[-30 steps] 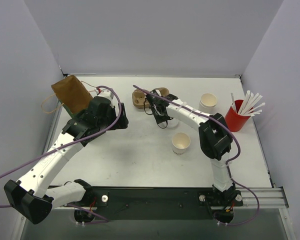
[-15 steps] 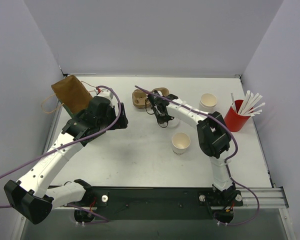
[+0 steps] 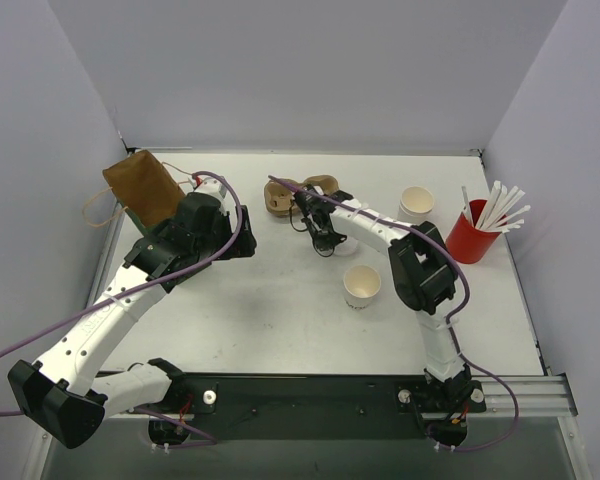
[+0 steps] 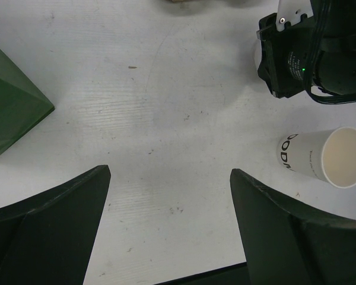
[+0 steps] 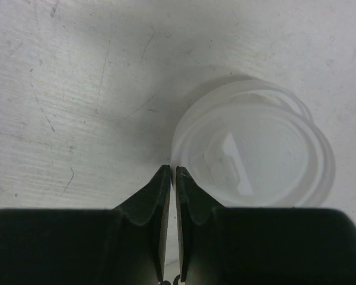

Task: Pack the takeout coffee

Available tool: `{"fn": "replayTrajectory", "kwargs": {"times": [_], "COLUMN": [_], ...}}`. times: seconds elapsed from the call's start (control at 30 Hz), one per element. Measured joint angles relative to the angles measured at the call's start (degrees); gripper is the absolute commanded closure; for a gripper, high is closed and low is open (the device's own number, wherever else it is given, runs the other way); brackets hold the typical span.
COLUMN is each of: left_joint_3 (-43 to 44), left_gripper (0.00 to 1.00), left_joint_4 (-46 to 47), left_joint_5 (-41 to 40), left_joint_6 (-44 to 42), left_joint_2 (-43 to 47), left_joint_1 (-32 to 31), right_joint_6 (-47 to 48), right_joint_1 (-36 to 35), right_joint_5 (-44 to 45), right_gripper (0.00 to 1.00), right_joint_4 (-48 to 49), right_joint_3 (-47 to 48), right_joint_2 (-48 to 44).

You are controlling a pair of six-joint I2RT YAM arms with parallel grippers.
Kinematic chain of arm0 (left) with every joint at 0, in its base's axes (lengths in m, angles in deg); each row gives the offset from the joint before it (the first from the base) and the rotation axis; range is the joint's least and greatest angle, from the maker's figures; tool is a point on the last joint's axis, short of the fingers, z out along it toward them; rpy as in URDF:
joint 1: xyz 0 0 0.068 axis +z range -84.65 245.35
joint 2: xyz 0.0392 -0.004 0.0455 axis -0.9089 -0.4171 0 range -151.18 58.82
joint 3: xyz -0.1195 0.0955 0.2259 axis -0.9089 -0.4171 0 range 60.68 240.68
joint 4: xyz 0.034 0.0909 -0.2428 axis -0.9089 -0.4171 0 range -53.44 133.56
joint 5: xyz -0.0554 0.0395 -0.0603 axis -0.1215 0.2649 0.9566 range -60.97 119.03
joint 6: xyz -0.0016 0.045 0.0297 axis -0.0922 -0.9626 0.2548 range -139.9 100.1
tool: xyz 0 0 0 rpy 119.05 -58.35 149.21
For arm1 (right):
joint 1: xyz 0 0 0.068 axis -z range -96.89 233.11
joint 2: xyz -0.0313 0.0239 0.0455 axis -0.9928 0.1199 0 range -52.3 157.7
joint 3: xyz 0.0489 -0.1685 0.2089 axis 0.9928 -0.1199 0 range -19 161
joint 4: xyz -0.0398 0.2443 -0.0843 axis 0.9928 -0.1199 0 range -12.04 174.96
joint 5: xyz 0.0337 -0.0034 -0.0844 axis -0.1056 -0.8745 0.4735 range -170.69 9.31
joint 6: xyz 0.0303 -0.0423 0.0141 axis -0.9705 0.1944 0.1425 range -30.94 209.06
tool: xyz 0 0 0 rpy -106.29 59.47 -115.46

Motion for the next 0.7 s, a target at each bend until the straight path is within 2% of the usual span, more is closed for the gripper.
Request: {"fn": "replayTrajectory", "kwargs": {"times": [0.13, 0.23, 0.7], "left_joint_3": [0.0, 0.0, 0.0], "left_gripper": [0.07, 0.07, 0.07], "left_joint_4": [0.0, 0.0, 0.0], "left_joint_5": [0.2, 0.3, 1.0], "left_joint_6": [0.0, 0.0, 0.1], "left_joint_2": [0.0, 0.0, -0.2], "left_joint_1": [0.0, 0.1, 0.3], "right_joint_6": [0.0, 0.0, 0.0], "right_joint_1": [0.3, 0.3, 1.1], "right_joint_5": [-0.1, -0.1, 0.5], "right_gripper": [0.95, 1.00, 1.00], "right_joint_4": [0.0, 0.0, -1.2], "right_joint_3": [0.0, 0.0, 1.9], "right_joint_2": [1.0, 1.1, 0.6]}}
